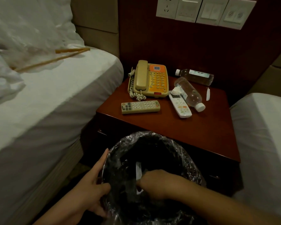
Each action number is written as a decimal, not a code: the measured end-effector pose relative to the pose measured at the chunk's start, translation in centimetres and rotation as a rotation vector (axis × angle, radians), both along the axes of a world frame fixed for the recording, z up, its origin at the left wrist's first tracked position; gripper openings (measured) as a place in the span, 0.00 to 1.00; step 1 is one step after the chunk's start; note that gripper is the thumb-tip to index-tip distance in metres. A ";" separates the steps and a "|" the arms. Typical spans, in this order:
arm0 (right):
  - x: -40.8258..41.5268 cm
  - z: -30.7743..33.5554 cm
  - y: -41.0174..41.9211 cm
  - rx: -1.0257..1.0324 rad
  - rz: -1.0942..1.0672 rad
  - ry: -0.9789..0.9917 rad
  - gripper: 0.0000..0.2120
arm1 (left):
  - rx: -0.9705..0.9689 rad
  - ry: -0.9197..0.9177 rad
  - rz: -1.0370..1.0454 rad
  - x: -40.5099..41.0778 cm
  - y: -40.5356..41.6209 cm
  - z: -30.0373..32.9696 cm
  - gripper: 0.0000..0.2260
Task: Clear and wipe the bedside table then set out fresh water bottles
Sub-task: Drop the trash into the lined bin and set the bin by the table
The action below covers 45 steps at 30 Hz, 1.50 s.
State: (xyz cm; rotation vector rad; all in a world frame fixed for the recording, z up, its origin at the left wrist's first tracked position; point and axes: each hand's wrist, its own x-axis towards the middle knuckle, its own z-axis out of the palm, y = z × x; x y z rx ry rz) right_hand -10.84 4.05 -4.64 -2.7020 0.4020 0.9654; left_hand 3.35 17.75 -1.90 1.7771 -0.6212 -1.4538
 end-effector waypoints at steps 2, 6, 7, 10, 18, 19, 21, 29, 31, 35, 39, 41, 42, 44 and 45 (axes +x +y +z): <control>0.4 -0.3 0.3 0.028 0.024 0.048 0.16 | -0.010 -0.019 -0.015 -0.1 0.2 0.1 0.41; 0.5 0.6 0.2 0.029 -0.010 -0.091 0.18 | -0.017 -0.024 -0.016 0.4 0.3 0.2 0.42; 0.4 0.8 0.0 0.022 -0.009 -0.123 0.17 | -0.016 -0.021 -0.015 0.5 0.3 0.2 0.42; 0.1 1.3 -0.9 0.014 -0.042 -0.194 0.17 | -0.025 -0.015 -0.022 0.6 0.2 0.2 0.42; -0.9 5.5 -2.9 0.107 -0.270 -0.522 0.13 | -0.102 -0.144 -0.045 1.7 0.6 1.9 0.40; -1.1 6.7 -3.5 0.164 -0.321 -0.594 0.11 | -0.109 -0.139 -0.029 1.9 0.6 2.5 0.39; -1.4 9.5 -5.0 0.342 -0.477 -0.750 0.07 | -0.135 -0.169 0.016 2.5 0.6 3.2 0.39; 2.1 9.7 -20.1 -0.407 -0.696 -0.809 0.17 | -0.160 -0.128 0.041 5.3 0.9 6.4 0.39; 2.9 7.4 -22.5 -0.565 -0.663 -0.657 0.19 | -0.137 -0.115 0.035 5.8 0.9 7.4 0.38; 3.9 5.4 -23.5 -0.588 -0.735 -0.572 0.17 | -0.139 -0.118 0.019 5.7 0.3 9.4 0.34; 4.6 5.1 -23.8 -0.606 -0.772 -0.712 0.10 | -0.108 0.029 0.015 4.3 -0.5 12.2 0.34; 4.2 4.9 -24.2 -0.584 -0.775 -0.750 0.08 | -0.086 0.047 0.013 4.1 -0.9 12.6 0.34; 4.0 4.9 -24.4 -0.546 -0.794 -0.778 0.08 | -0.079 0.053 0.004 4.2 -1.1 12.4 0.35; 3.6 6.1 -24.0 -0.418 -0.861 -0.897 0.08 | -0.080 0.053 -0.013 4.2 -1.2 12.4 0.36; 3.5 7.3 -23.2 -0.346 -0.892 -0.988 0.08 | -0.080 0.052 -0.007 4.3 -1.3 12.4 0.35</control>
